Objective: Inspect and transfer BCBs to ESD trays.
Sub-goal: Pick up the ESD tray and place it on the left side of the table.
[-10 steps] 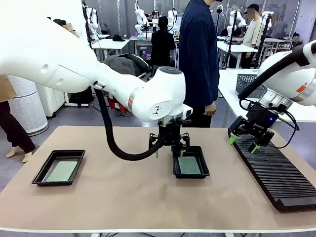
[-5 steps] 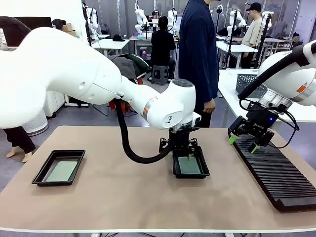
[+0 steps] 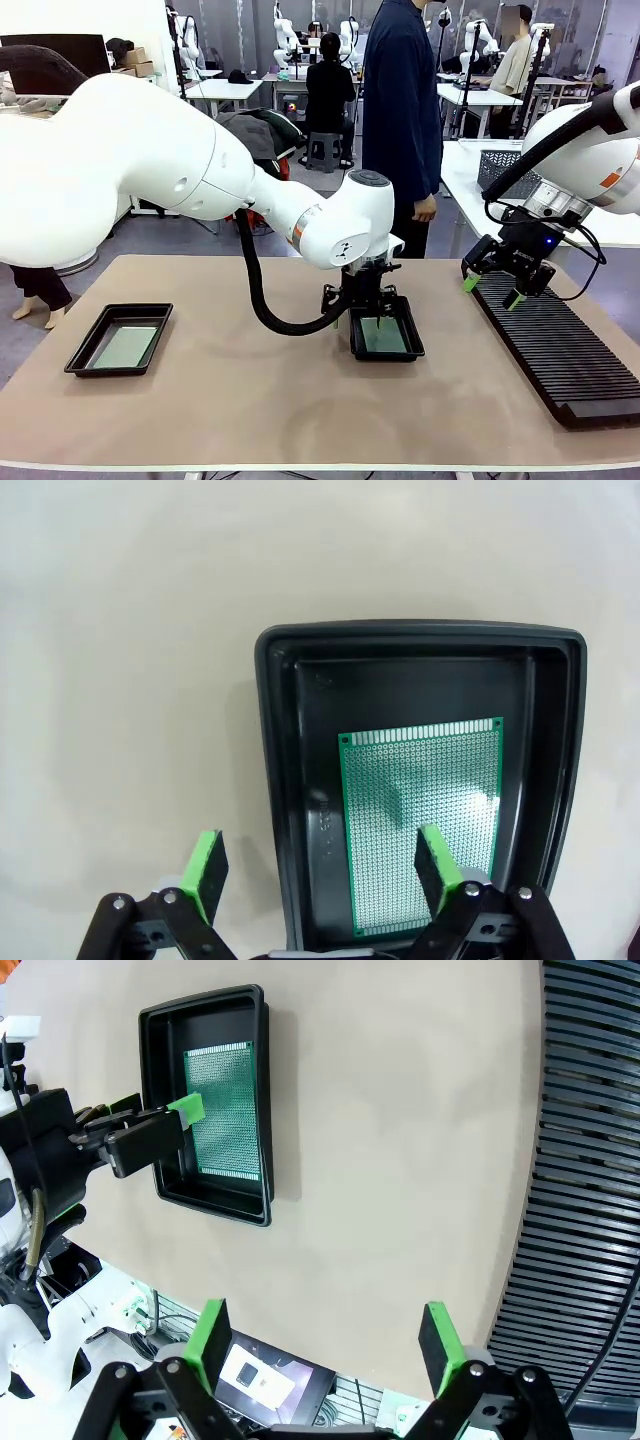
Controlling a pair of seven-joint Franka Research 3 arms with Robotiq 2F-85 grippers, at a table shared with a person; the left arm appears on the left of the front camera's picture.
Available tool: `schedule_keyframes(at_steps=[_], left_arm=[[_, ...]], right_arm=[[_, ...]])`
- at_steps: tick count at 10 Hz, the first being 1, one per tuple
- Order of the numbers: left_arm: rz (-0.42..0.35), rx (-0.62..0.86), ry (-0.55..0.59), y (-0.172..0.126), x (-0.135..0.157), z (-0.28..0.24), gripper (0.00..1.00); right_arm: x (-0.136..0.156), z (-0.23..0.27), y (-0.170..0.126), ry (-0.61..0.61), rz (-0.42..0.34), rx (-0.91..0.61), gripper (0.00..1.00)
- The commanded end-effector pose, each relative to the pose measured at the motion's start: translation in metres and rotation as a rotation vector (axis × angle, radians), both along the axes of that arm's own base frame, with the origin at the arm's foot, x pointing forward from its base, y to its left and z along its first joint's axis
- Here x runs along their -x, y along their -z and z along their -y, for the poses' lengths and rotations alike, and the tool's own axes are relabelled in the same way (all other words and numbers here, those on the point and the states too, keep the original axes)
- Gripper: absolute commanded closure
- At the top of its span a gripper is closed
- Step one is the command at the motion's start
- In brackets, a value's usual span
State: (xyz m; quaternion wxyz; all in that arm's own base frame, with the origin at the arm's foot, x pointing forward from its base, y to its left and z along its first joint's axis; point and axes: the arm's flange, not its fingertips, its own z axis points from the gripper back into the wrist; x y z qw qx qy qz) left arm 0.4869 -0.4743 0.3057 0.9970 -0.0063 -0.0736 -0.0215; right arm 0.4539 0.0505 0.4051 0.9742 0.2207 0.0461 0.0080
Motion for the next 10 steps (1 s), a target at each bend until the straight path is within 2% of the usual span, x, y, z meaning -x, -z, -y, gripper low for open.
schedule_keyframes(at_steps=[1, 5, 10], left_arm=[[0.011, 0.021, -0.011, -0.002, 0.001, -0.006, 0.00], [0.016, 0.002, -0.024, -0.001, -0.001, -0.015, 0.00], [-0.003, -0.002, -0.018, 0.005, -0.004, -0.019, 0.22]], right_arm=[[-0.001, -0.002, -0.001, 0.023, -0.001, 0.003, 0.00], [-0.001, -0.002, -0.001, 0.023, -0.001, 0.003, 0.00], [-0.001, -0.002, -0.001, 0.023, -0.001, 0.003, 0.00]])
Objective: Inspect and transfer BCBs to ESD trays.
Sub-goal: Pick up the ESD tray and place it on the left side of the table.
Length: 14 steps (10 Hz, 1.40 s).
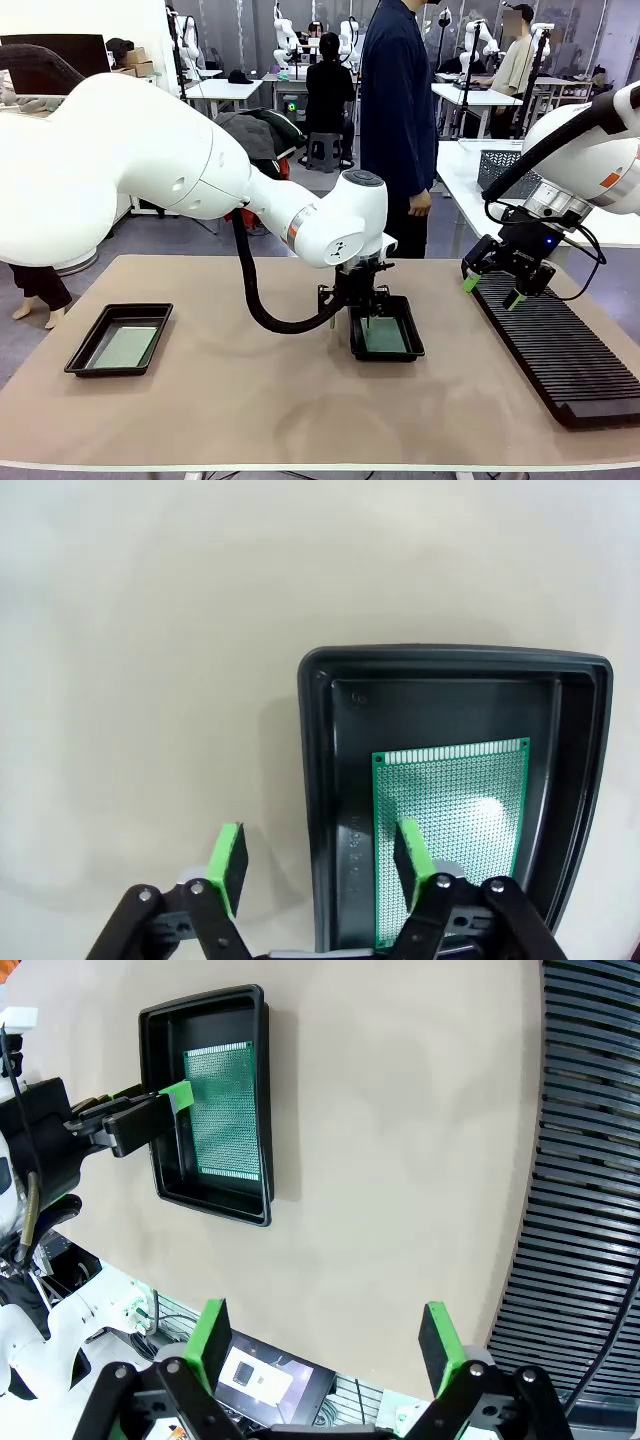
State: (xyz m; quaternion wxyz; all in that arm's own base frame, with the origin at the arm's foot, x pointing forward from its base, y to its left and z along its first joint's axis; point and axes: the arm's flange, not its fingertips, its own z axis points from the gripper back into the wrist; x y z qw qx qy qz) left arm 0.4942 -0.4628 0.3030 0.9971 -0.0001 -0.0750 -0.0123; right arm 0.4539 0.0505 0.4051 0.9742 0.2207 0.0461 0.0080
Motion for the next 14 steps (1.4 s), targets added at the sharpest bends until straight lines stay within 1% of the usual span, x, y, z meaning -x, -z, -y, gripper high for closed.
schedule_keyframes(at_steps=[1, 2, 3, 4, 5, 6, 7, 8, 9, 10, 11, 12, 13, 14], left_arm=[[-0.007, 0.010, 0.004, 0.0019, 0.0043, -0.0077, 0.29], [-0.007, 0.009, 0.005, 0.0017, 0.0042, -0.0086, 0.31], [-0.008, 0.010, 0.001, 0.0017, 0.0040, -0.0101, 0.38], [-0.008, 0.016, 0.000, 0.0018, 0.0038, -0.0114, 0.41], [-0.006, 0.025, -0.005, 0.0014, 0.0034, -0.0127, 0.47], [0.002, 0.036, -0.011, 0.0002, 0.0033, -0.0135, 0.50], [-0.003, 0.038, -0.012, -0.0004, 0.0026, -0.0138, 0.57], [-0.007, 0.037, -0.009, -0.0002, 0.0019, -0.0140, 0.59], [-0.012, 0.040, -0.005, 0.0002, 0.0015, -0.0140, 0.66], [-0.015, 0.045, -0.005, 0.0000, 0.0009, -0.0141, 0.69], [-0.014, 0.043, -0.005, -0.0009, 0.0008, -0.0139, 0.75], [-0.014, 0.046, -0.007, -0.0017, 0.0003, -0.0143, 0.78], [-0.015, 0.046, -0.008, -0.0022, -0.0002, -0.0146, 0.85], [-0.016, 0.046, -0.007, -0.0022, -0.0005, -0.0146, 0.87]], right_arm=[[-0.0007, -0.0023, -0.0006, 0.023, -0.001, 0.003, 0.00], [-0.0007, -0.0023, -0.0006, 0.023, -0.001, 0.003, 0.00], [-0.0007, -0.0023, -0.0006, 0.023, -0.001, 0.003, 0.00], [-0.0007, -0.0023, -0.0006, 0.023, -0.001, 0.003, 0.00], [-0.0007, -0.0023, -0.0006, 0.023, -0.001, 0.003, 0.00], [-0.0007, -0.0023, -0.0006, 0.023, -0.001, 0.003, 0.00], [-0.0007, -0.0023, -0.0006, 0.023, -0.001, 0.003, 0.00], [-0.0007, -0.0023, -0.0006, 0.023, -0.001, 0.003, 0.00], [-0.0007, -0.0023, -0.0006, 0.023, -0.001, 0.003, 0.00], [-0.0007, -0.0023, -0.0006, 0.023, -0.001, 0.003, 0.00], [-0.0007, -0.0023, -0.0006, 0.023, -0.001, 0.003, 0.00], [-0.0007, -0.0023, -0.0006, 0.023, -0.001, 0.003, 0.00], [-0.0007, -0.0023, -0.0006, 0.023, -0.001, 0.003, 0.00], [-0.0007, -0.0023, -0.0006, 0.023, -0.001, 0.003, 0.00]])
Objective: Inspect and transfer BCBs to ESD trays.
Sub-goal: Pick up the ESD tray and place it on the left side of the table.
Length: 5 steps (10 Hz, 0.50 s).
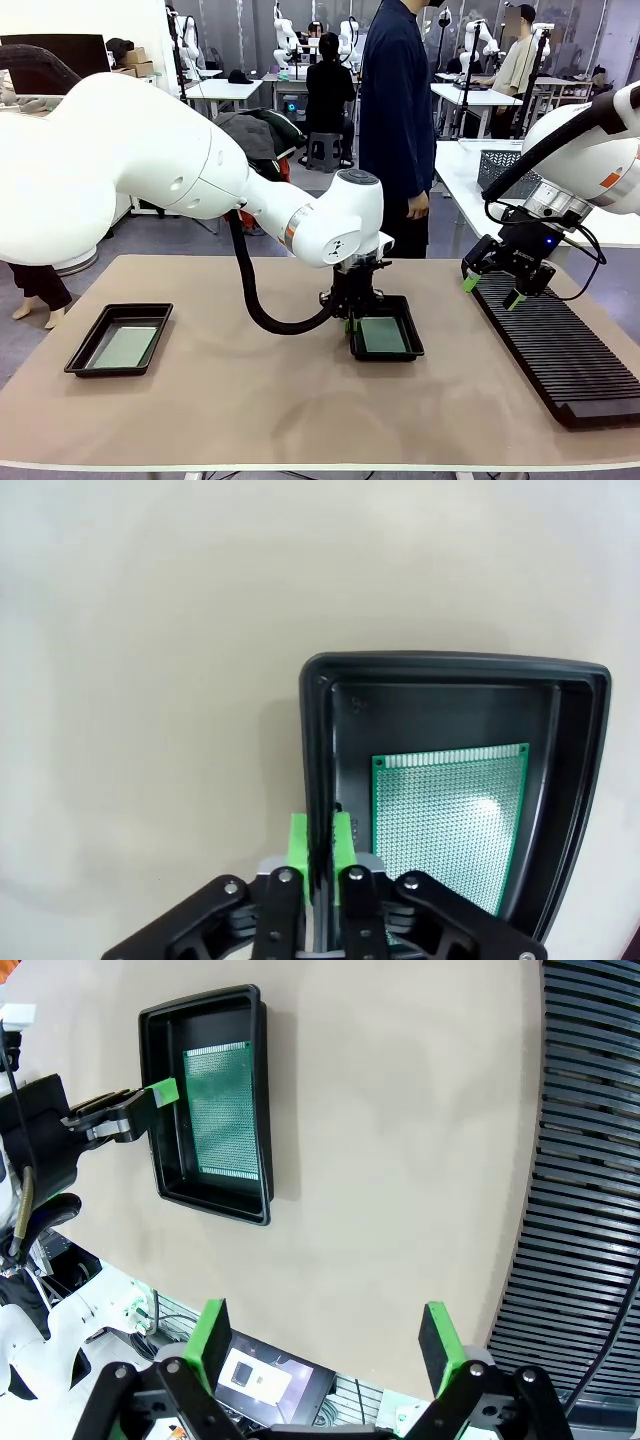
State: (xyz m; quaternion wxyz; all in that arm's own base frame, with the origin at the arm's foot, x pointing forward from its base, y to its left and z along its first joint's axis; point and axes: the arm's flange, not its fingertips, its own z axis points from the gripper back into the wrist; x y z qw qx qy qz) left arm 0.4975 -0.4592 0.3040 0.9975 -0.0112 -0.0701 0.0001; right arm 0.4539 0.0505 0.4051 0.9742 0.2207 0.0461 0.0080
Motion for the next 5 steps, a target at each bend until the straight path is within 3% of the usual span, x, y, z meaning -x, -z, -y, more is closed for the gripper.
schedule_keyframes(at_steps=[1, 3, 5], left_arm=[[-0.008, 0.024, 0.016, -0.0009, 0.0027, -0.0110, 0.94], [-0.011, 0.024, 0.015, -0.0012, 0.0021, -0.0109, 1.00], [-0.013, 0.027, 0.013, -0.0028, 0.0009, -0.0113, 1.00]], right_arm=[[-0.0007, -0.0023, -0.0006, 0.023, -0.001, 0.003, 0.00], [-0.0007, -0.0023, -0.0006, 0.023, -0.001, 0.003, 0.00], [-0.0007, -0.0023, -0.0006, 0.023, -0.001, 0.003, 0.00]])
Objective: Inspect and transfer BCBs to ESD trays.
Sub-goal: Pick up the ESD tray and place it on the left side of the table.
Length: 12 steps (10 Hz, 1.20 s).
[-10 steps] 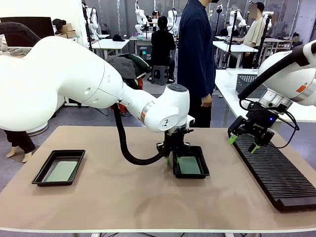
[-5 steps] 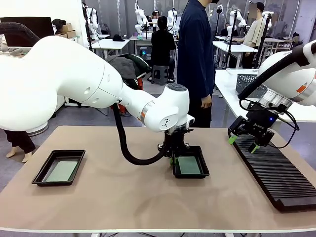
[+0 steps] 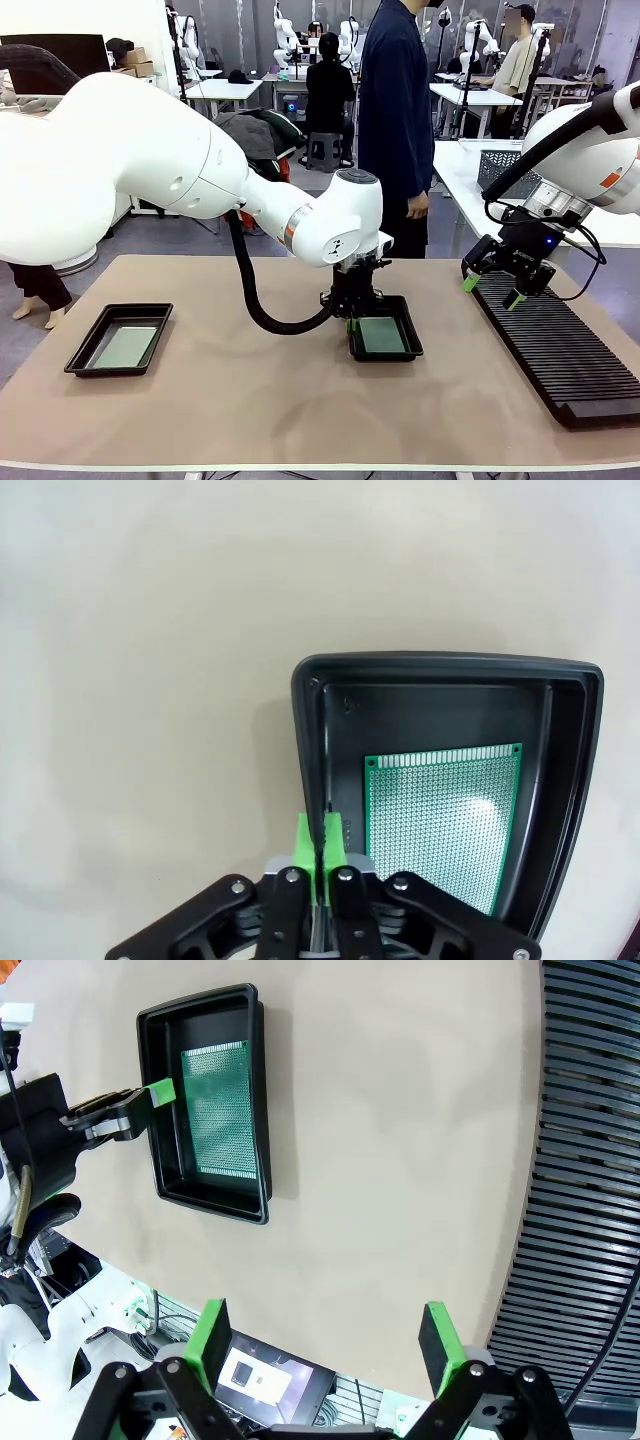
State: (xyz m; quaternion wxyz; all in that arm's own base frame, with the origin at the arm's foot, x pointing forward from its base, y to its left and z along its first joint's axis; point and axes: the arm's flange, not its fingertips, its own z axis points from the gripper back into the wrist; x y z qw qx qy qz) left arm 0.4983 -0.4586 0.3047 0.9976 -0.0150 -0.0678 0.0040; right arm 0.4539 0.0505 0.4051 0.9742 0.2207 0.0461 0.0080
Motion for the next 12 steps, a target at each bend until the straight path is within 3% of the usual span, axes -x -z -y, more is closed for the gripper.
schedule_keyframes(at_steps=[1, 7, 12], left_arm=[[-0.010, 0.020, 0.020, -0.002, 0.001, -0.011, 1.00], [-0.003, 0.004, -0.004, -0.001, 0.000, 0.001, 0.96], [0.002, 0.194, 0.034, -0.016, 0.009, -0.047, 0.96]], right_arm=[[-0.001, -0.002, -0.001, 0.023, -0.001, 0.003, 0.00], [-0.001, -0.002, -0.001, 0.023, -0.001, 0.003, 0.00], [-0.001, -0.002, -0.001, 0.023, -0.001, 0.003, 0.00]])
